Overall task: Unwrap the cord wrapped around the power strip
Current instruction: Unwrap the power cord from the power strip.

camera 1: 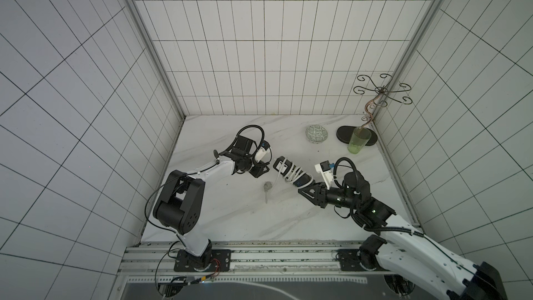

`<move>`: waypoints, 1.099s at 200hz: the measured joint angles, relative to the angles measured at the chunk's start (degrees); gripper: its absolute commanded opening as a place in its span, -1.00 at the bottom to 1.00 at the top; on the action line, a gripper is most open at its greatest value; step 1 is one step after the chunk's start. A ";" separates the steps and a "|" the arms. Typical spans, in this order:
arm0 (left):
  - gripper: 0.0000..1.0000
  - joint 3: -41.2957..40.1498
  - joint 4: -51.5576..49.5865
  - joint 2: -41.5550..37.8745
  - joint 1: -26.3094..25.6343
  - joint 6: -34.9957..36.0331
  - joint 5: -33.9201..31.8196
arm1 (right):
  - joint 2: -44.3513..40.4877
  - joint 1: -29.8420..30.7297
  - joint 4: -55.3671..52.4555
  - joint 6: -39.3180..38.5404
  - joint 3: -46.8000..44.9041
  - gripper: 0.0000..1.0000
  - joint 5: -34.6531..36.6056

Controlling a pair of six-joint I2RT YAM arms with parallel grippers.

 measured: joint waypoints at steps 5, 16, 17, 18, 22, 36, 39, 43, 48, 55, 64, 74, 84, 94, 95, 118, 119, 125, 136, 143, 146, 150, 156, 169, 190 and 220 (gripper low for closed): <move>-0.11 -0.33 0.28 -0.07 0.02 -0.42 0.09 | 0.39 -0.02 0.11 0.15 0.28 -1.00 0.44; -0.05 -1.11 0.79 -0.66 0.02 -0.35 0.09 | 1.53 -0.02 0.63 0.48 0.90 -1.00 1.25; -0.05 -1.20 0.83 -0.70 0.02 -0.48 0.07 | 1.57 -0.02 0.63 0.48 0.94 -1.00 1.33; -0.04 -1.27 0.87 -0.76 0.02 -0.55 0.02 | 1.75 -0.02 0.63 0.48 1.05 -1.00 1.49; -0.02 -1.62 1.07 -1.25 0.02 -0.33 -0.04 | 2.14 -0.02 0.61 0.55 1.31 -1.00 1.86; 0.05 -3.21 1.84 -4.09 -0.02 -0.66 -1.14 | 3.37 -0.02 0.52 0.66 2.27 -1.00 3.21; 0.05 -3.65 1.97 -5.16 -0.02 -0.59 -1.51 | 3.58 -0.02 0.52 0.63 2.45 -1.00 3.54; 0.06 -4.22 2.27 -6.51 -0.02 -0.81 -2.10 | 3.85 -0.02 0.52 0.63 2.78 -1.00 3.89; 0.07 -4.94 2.58 -8.63 -0.02 -0.83 -3.08 | 4.22 -0.02 0.20 0.59 3.30 -1.00 4.37; 0.07 -5.88 3.17 -11.74 -0.02 -1.01 -4.81 | 4.63 -0.02 0.09 0.50 3.91 -1.00 4.94; 0.08 -7.10 4.22 -16.31 -0.02 -1.33 -7.39 | 5.14 -0.02 -0.11 0.33 4.83 -1.00 5.55; 0.08 -8.35 5.46 -22.16 -0.02 -1.73 -10.58 | 5.60 -0.02 -0.26 0.13 5.73 -1.00 6.05; 0.09 -9.81 7.48 -28.00 -0.02 -2.25 -13.40 | 5.92 -0.02 -0.26 -0.11 6.38 -1.00 6.43; 0.11 -11.63 9.42 -33.57 -0.02 -2.89 -14.82 | 6.23 -0.02 -0.37 -0.31 6.88 -1.00 6.64; 0.11 -11.82 9.62 -33.99 -0.02 -2.95 -14.91 | 6.29 -0.02 -0.35 -0.35 6.93 -1.00 6.69; 0.26 -18.18 14.64 -44.74 -2.32 -4.55 -14.91 | 7.02 -0.02 -0.39 -0.83 7.21 -1.00 6.86; 0.26 -18.45 14.78 -45.03 -2.54 -4.48 -14.84 | 7.04 -0.02 -0.42 -0.85 7.21 -1.00 6.86; 0.28 -20.15 15.80 -46.84 -4.15 -4.66 -14.84 | 7.21 -0.02 -0.52 -0.90 7.21 -1.00 6.86; 0.29 -22.93 17.44 -49.03 -8.13 -4.13 -14.84 | 7.48 -0.02 -0.70 -1.01 7.21 -1.00 6.84; 0.30 -24.26 18.36 -49.37 -10.82 -3.72 -15.28 | 7.56 -0.02 -0.79 -1.09 7.21 -1.00 6.82; 0.30 -24.79 18.75 -49.31 -12.02 -3.54 -15.63 | 7.58 -0.02 -0.83 -1.11 7.21 -1.00 6.80; 0.30 -25.40 19.30 -49.00 -13.68 -3.21 -16.11 | 7.58 -0.02 -0.87 -1.16 7.21 -1.00 6.78; 0.30 -26.08 20.13 -48.28 -15.65 -2.62 -16.74 | 7.58 -0.02 -0.94 -1.27 7.21 -1.00 6.73; 0.30 -27.12 21.88 -45.70 -18.82 -1.49 -18.69 | 7.56 -0.02 -1.27 -1.36 7.30 -1.00 6.62; 0.27 -28.11 25.05 -41.68 -20.61 0.07 -23.65 | 7.39 -0.02 -2.32 -1.60 7.82 -1.00 6.51; 0.17 -28.11 28.98 -37.66 -20.87 2.73 -31.10 | 6.45 -0.02 -3.19 -1.73 7.98 -1.00 6.10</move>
